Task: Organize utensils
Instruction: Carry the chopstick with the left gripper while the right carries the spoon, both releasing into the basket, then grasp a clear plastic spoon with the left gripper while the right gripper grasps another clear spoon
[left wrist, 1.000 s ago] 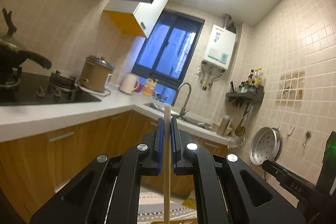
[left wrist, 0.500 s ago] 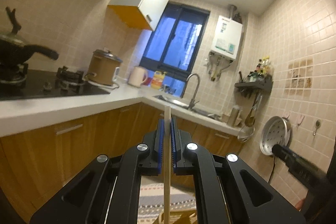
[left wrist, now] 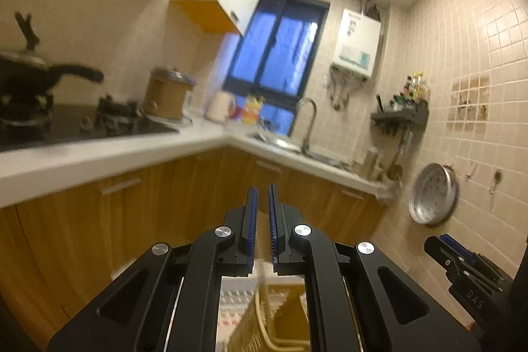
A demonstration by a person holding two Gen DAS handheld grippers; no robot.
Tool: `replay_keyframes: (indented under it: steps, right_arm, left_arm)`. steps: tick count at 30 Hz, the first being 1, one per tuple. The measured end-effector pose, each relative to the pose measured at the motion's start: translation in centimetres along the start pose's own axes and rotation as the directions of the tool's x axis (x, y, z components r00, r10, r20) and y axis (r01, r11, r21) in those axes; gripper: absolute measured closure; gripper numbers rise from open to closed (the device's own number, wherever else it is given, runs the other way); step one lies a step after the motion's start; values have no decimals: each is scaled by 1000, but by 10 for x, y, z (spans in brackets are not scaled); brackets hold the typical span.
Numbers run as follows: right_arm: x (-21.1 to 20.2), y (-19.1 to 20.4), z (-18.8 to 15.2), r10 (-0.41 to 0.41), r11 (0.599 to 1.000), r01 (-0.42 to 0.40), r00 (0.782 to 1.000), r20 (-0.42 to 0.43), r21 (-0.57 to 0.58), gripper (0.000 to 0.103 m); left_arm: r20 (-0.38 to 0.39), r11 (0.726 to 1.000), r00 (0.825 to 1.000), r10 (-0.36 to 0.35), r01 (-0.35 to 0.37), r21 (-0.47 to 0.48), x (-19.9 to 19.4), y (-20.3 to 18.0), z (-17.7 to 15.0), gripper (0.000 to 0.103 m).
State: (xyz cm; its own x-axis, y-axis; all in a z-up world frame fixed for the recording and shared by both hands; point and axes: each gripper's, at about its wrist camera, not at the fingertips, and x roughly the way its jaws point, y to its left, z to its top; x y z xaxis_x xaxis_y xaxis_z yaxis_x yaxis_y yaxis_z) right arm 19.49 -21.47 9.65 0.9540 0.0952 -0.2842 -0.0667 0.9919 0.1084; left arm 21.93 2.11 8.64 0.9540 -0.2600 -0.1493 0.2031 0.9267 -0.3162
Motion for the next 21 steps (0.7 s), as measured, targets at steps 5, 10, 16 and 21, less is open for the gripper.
replay_keyframes:
  steps: [5,10,16,21]
  right_arm:
    - [-22,-4,-2,-11,1000,11,1000,-23,3,63]
    - [-52,-14,-6,-14,1000,16,998,-57,25,63]
    - [-77,-23,-32,-20,999,26,972,-236,22,63]
    - [-76,-26,-81,26,999,-4,881,-472,47,63]
  left_arm:
    - [-30,1000,999,-12,12,-8,-14,11,3,81]
    - [-41,999,999,-4,6,33,-48,8,4,76]
    - [-238,999,971,-5,17,46,-88,15,-24,64]
    - [-563,998,825,-49,66,9,-96,23,-87,64]
